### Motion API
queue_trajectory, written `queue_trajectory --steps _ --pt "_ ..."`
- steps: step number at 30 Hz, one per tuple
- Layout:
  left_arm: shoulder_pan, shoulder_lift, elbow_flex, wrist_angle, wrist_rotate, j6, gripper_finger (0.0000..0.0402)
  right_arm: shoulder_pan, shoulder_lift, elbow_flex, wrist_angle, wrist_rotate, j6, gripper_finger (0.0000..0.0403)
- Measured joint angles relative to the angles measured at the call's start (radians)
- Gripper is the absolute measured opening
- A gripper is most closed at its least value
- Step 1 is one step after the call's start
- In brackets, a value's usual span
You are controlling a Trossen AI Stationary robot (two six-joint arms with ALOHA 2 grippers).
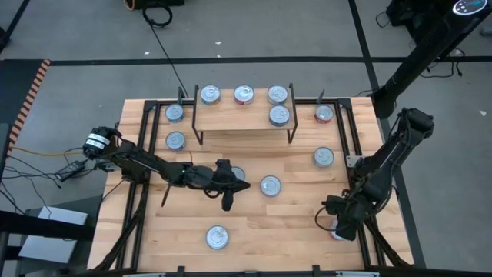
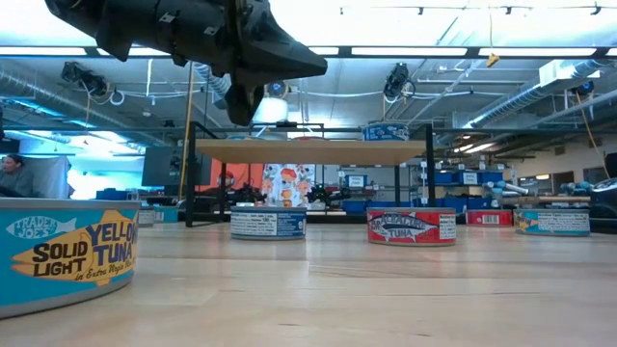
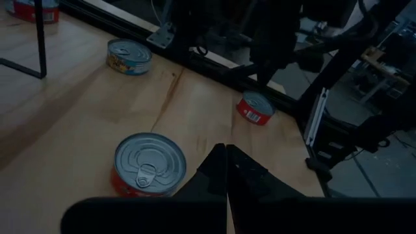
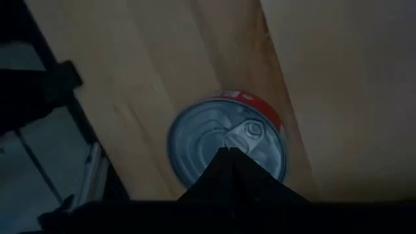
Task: Stack canned seafood by type on shelf
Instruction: Put the bottom right red tuna can on the shelf aligned with the other red tuna can
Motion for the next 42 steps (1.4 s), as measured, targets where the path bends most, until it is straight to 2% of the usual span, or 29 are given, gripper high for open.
queue_trajectory --steps 5,12,16,21,26,29,38,42 --pt "0.0 0.0 0.0 -0.004 -0.012 -0.044 0.0001 0.002 0.0 -0.07 0.097 0.0 -0.008 0.0001" --pt "0.001 0.0 0.0 -0.023 -0.013 -0.015 0.0001 -0.008 0.006 -0.118 0.198 0.036 -0.006 0.0001" --pt "0.006 0.0 0.001 -0.032 0.05 -0.027 0.0001 -0.044 0.054 -0.117 0.223 0.024 -0.028 0.0002" --pt "0.006 0.0 0.001 -0.031 0.068 -0.018 0.0001 -0.104 0.128 -0.113 0.346 0.035 -0.066 0.0002" --pt "0.006 0.0 0.001 -0.03 0.068 0.002 0.0001 -0.199 0.167 -0.115 0.478 0.11 -0.101 0.0002" --pt "0.006 0.0 0.001 -0.031 0.068 0.003 0.0001 -0.277 0.18 -0.116 0.511 0.113 -0.157 0.0002" --pt "0.006 0.0 0.001 -0.054 0.069 0.003 0.0001 -0.548 0.161 -0.078 0.47 0.058 -0.411 0.0004" --pt "0.006 0.0 0.001 -0.053 0.064 0.001 0.0001 -0.609 0.128 -0.013 0.434 0.04 -0.426 0.0021"
